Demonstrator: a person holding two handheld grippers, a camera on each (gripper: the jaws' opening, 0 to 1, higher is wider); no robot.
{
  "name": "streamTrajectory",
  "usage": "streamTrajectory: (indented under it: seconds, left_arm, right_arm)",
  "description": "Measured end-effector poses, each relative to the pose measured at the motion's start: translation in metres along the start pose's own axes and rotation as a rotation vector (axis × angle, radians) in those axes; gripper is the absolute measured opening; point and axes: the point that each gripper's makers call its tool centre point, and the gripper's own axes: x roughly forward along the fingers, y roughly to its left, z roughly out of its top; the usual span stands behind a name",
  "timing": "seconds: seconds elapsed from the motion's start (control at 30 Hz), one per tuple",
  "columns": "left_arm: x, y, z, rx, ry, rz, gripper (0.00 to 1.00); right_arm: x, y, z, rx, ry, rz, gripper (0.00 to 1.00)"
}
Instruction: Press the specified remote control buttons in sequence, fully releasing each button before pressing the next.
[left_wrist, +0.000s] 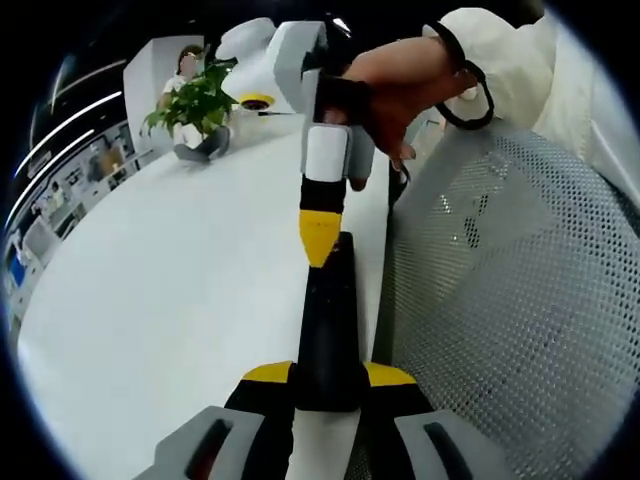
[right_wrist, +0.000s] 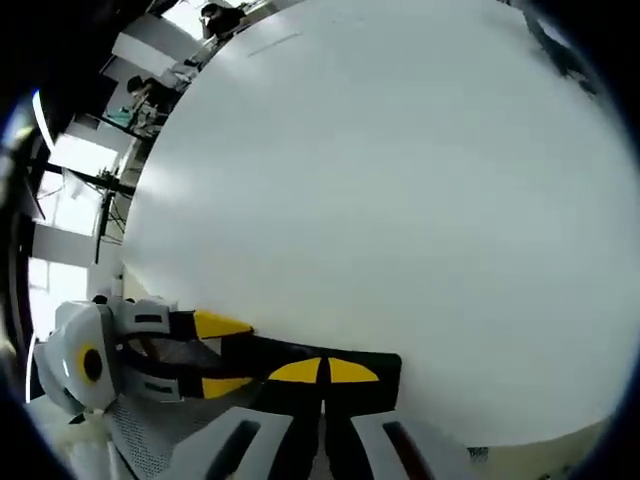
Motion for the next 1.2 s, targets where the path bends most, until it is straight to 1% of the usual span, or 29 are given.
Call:
streamTrajectory:
  seconds: [0.07, 0.17, 0.2, 0.27, 0.37, 0.53, 0.57, 0.6, 0.8, 0.9, 1.0, 1.1, 1.2]
  left_arm:
    - [0.0, 0.0, 0.0, -0.001, 0.001, 0.001, 0.25]
    - [0.0, 0.0, 0.0, 0.0, 0.0, 0.0, 0.25]
    - [0.0, 0.0, 0.0, 0.0, 0.0, 0.0, 0.25]
    - [0.0, 0.0, 0.0, 0.0, 0.0, 0.0, 0.25]
    - [0.0, 0.0, 0.0, 0.0, 0.0, -0.001, 0.25]
    - [0.0, 0.0, 0.0, 0.0, 0.0, -0.002, 0.25]
    - [0.0, 0.0, 0.0, 0.0, 0.0, -0.002, 0.25]
    - [0.0, -0.001, 0.0, 0.0, -0.001, -0.002, 0.25]
    - [0.0, -0.001, 0.0, 0.0, -0.003, -0.002, 0.25]
    - [0.0, -0.001, 0.001, -0.002, -0.004, -0.002, 0.25]
    - [0.0, -0.001, 0.001, -0.005, -0.007, -0.001, 0.25]
    - [0.0, -0.001, 0.001, -0.005, -0.008, -0.002, 0.25]
    - [0.0, -0.001, 0.001, -0.007, -0.01, -0.002, 0.25]
  right_arm:
    - [-0.001, 0.008, -0.003, -0.003, 0.0, 0.035, 0.0]
    - [-0.002, 0.022, -0.001, 0.012, -0.048, 0.114, 0.0]
    - [-0.002, 0.022, -0.002, 0.013, -0.047, 0.119, 0.0]
    - [-0.001, 0.022, -0.005, 0.009, -0.042, 0.11, 0.0]
    - [0.0, 0.015, -0.008, -0.013, -0.044, 0.076, 0.0]
    - [-0.001, 0.014, -0.01, -0.002, -0.058, 0.091, 0.0]
    - [0.0, 0.013, -0.011, -0.007, -0.055, 0.08, 0.0]
    - [0.001, 0.011, -0.013, -0.036, -0.042, 0.066, 0.0]
    - [0.002, 0.012, -0.014, -0.059, -0.053, 0.051, 0.0]
    - [0.002, 0.011, -0.014, -0.034, -0.051, 0.043, 0.0]
    - [0.003, 0.012, -0.013, -0.034, -0.036, 0.026, 0.0]
    - [0.004, 0.011, -0.012, -0.056, -0.02, -0.003, 0.0]
    - [0.004, 0.01, -0.011, -0.043, -0.01, -0.021, 0.0]
